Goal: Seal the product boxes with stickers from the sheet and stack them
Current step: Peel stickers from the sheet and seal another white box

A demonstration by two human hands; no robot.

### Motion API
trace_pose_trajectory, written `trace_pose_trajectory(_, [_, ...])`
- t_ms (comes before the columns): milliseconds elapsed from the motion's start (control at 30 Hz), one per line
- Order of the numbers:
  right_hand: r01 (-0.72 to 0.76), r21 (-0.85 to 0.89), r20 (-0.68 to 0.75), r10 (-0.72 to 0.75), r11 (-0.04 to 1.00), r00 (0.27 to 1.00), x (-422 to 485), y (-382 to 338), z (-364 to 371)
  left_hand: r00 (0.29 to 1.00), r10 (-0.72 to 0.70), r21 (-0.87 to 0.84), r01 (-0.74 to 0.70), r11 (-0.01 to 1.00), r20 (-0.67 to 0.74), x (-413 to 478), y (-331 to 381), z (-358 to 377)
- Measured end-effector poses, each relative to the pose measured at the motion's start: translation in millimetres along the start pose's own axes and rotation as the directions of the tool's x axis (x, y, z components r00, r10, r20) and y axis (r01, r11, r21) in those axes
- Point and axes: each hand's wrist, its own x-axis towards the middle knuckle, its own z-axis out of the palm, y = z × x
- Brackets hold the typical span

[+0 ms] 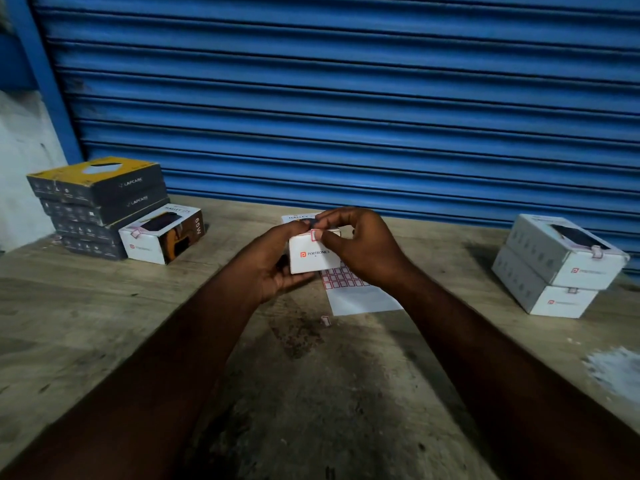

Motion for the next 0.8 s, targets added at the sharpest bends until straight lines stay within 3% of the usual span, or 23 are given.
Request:
trace_pose_trajectory(200, [0.140, -0.177, -0.041, -0.149, 0.974, 0.988, -5, -1, 0, 0.998, 0.051, 0.076, -0.049, 0.996, -0.026, 2, -2, -2])
trace_pose_trajectory(467, [0.193, -0.199, -0.062, -0.209, 0.961, 0.976, -5, 5, -3, 0.997, 0.071, 0.043, -0.072, 0.996, 0.011, 0, 4, -1])
trace_pose_trajectory(667, [0.137, -0.096, -0.054, -0.143, 0.986, 0.988, -3, 4, -7, 0.996, 0.052, 0.048, -0.056, 0.997, 0.072, -1, 8, -3])
trace_pose_trajectory(800, [-0.098, 0.208, -0.045, 0.110, 0.973, 0.993, 0, -1, -10, 0.988, 0.134, 0.043, -0.138, 0.990, 0.078, 0, 7, -2])
